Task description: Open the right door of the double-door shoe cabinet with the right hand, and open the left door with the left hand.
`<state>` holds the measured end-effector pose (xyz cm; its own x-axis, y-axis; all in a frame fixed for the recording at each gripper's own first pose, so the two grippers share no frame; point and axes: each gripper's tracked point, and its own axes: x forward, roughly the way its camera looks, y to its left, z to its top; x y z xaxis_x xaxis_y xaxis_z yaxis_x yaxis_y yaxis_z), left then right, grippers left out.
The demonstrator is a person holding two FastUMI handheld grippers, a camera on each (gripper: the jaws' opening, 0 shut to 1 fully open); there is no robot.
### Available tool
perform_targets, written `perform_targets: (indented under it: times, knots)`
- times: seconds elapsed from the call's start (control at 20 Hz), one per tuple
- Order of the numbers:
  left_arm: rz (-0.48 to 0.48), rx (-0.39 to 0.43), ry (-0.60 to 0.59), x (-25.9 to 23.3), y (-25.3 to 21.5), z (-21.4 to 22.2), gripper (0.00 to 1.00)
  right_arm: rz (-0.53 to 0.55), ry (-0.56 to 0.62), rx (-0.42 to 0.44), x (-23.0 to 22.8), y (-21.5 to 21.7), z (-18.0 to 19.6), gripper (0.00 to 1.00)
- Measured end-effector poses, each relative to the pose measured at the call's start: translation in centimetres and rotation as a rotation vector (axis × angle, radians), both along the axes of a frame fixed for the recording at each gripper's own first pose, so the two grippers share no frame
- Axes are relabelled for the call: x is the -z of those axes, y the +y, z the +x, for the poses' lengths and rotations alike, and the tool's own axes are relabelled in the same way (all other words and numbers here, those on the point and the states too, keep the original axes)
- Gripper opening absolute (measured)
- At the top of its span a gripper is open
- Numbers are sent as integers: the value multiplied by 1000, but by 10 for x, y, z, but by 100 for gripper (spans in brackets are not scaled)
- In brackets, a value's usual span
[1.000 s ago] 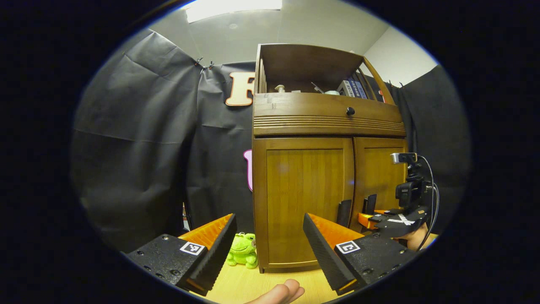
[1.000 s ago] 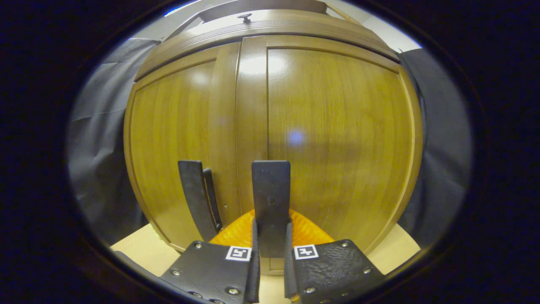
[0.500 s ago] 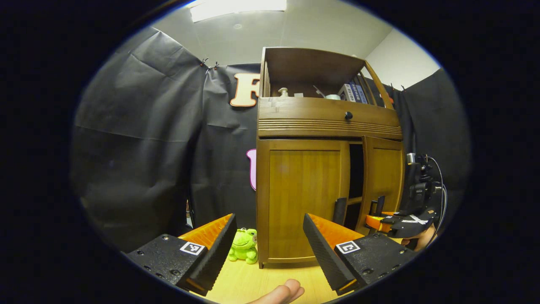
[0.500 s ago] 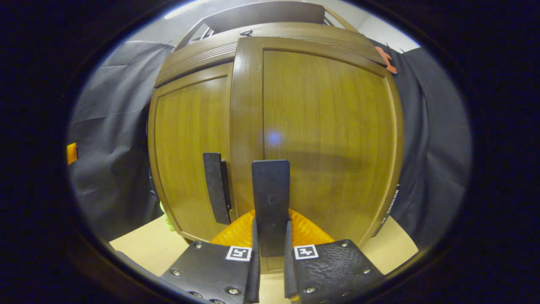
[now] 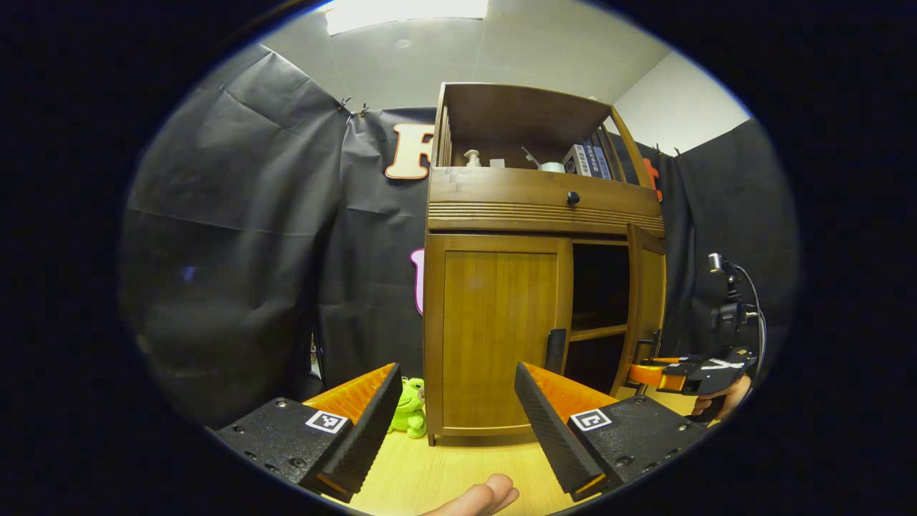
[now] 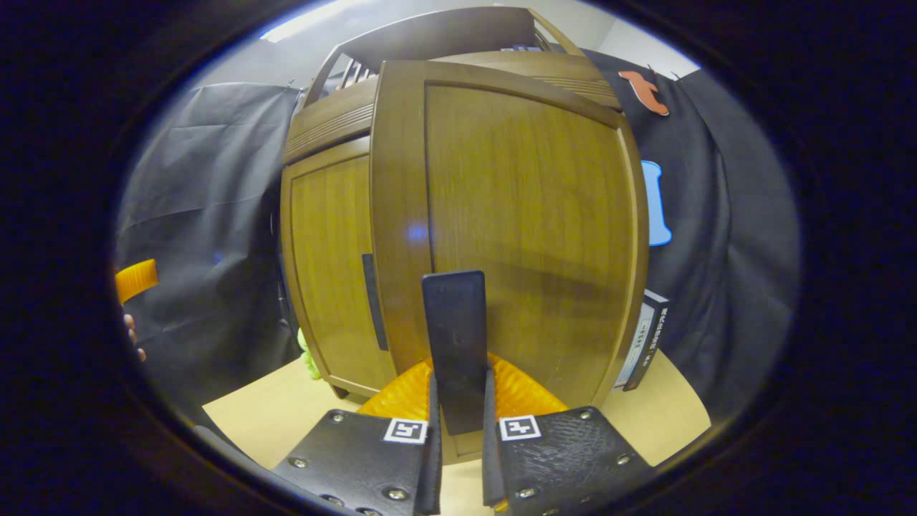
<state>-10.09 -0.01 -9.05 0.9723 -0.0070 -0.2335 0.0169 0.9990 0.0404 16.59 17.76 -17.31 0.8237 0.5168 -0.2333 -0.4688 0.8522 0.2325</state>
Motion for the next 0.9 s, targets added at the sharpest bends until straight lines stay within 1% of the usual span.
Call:
perform_targets:
  times: [0.3,0.5,0.6,0.65,0.7,0.9]
  knots:
    - [7,-7,19,-1,-2,-5,97,26,10,-17,-13,-13,-3,22]
    - [13,7,7,-6,-7,-10,97,48,7,-14,-15,-25,-4,22]
    - [1,19,-4,-11,-13,-11,97,55,8,3,-15,-32,-6,22]
    - [-6,26,-7,-12,-16,-11,97,56,8,13,-15,-36,-7,17]
    - [-11,35,-12,-13,-19,-12,97,58,8,25,-15,-41,-7,22]
    - [-14,65,-2,-9,-24,-17,97,56,0,63,-17,-53,-7,22]
